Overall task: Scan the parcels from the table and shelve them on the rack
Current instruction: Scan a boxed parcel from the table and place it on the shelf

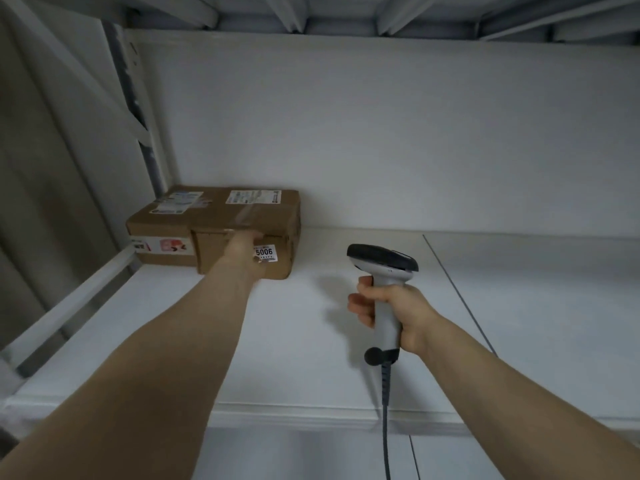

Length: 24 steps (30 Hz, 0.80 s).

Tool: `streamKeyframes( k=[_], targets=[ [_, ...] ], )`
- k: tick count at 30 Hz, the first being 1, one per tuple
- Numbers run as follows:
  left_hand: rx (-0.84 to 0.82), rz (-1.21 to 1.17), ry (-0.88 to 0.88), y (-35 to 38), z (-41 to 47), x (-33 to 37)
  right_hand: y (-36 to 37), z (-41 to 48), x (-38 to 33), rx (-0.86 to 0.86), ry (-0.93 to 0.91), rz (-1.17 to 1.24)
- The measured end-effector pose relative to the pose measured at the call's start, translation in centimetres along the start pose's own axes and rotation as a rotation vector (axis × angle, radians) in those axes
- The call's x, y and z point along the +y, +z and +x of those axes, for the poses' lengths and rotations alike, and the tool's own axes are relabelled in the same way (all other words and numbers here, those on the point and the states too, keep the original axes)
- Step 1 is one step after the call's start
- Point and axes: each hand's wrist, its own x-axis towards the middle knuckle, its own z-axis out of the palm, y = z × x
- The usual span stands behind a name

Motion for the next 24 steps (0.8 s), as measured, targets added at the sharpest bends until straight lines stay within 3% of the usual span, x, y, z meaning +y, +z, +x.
streamKeyframes(
  k=[3, 10, 15, 24],
  targets=[
    [-0.091, 0.19, -0.093, 2.9, -3.6, -2.6, -2.3, -2.0, -0.4, 0.008, -0.001, -0.011],
    [-0.231, 0.562, -0.117, 12.6, -13.5, -12.0, -12.4, -10.9, -1.3, 0.128, -0.061, -0.084],
    [-0.449, 0.835, -0.132, 21.7, -23.5, -20.9, -23.3, -20.6, -1.1, 0.333, -0.105, -0.054],
    [-0.909, 1.056, -0.155, 36.2, -42.4, -38.9, -42.5, -41.0, 0.6, 0.826, -0.173, -0.096]
  ],
)
